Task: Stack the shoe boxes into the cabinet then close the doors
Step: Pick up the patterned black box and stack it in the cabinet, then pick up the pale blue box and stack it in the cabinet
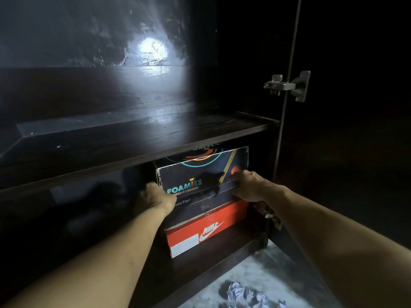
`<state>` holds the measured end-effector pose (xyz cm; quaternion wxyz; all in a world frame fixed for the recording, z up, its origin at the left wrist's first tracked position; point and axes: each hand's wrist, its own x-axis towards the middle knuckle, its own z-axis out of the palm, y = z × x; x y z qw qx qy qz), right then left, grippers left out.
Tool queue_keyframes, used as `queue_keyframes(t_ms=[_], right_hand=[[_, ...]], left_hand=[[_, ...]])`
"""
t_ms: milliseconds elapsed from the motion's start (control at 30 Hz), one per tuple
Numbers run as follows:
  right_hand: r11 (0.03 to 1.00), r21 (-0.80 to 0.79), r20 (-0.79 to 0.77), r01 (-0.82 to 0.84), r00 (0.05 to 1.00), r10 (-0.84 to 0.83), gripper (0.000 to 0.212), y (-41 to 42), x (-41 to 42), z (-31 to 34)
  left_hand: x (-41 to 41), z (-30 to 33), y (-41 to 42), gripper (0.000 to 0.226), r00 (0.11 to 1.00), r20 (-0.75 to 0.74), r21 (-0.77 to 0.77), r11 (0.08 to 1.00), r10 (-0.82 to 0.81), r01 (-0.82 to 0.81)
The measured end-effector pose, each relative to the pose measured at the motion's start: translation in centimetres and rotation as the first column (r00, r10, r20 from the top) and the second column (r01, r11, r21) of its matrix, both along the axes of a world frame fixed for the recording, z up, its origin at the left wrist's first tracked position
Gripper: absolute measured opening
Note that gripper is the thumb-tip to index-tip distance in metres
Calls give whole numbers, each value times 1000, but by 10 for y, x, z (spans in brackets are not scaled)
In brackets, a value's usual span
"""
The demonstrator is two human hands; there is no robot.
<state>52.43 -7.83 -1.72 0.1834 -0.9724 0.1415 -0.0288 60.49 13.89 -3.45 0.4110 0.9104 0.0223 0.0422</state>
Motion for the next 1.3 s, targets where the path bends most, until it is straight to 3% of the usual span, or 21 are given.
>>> queue_keyframes(t_ms=[100,200,367,600,767,867,933,1000,1067,1200,1300], right_hand=[[1000,-24,-21,-1,1000,1,40,-2,-43,22],[997,-1,-56,75,996,-75,41,-8,-100,45],[976,-35,-82,214,973,-216,35,-26,-214,70],[897,-80,-130,435,887,-442,32,-46,-377,88],[813,-63,-136,579,802,-582,39,-56,-489,72],[758,-96,-182,645,737,-651,19,-61,-548,57],[721,-70,-153,690,706,-691,23,-65,-583,47],[696,-61,-137,716,685,-716,28,-67,-613,37],[665,-50,-135,745,655,-744,11,-71,-637,24],[603,-18,-65,798,601,-797,14,-81,-667,1],[582,13,-76,813,581,-810,58,-86,-672,-12]], left_hand=[[-34,5,-3,45,965,-188,106,973,-184,206],[-78,21,-13,62,834,-387,156,864,-393,479],[-162,52,-50,51,625,-460,171,628,-630,759],[-287,74,-128,37,412,-441,159,383,-797,910],[-377,62,-171,30,204,-449,151,151,-870,977],[-421,41,-192,27,114,-470,106,72,-875,992],[-443,21,-206,33,67,-491,82,31,-869,996],[-463,-1,-216,46,32,-508,51,7,-861,999],[-479,-27,-223,59,20,-525,18,13,-851,1000],[-496,-80,-227,84,93,-521,-6,113,-849,994],[-500,-114,-220,79,176,-528,-67,247,-831,967]])
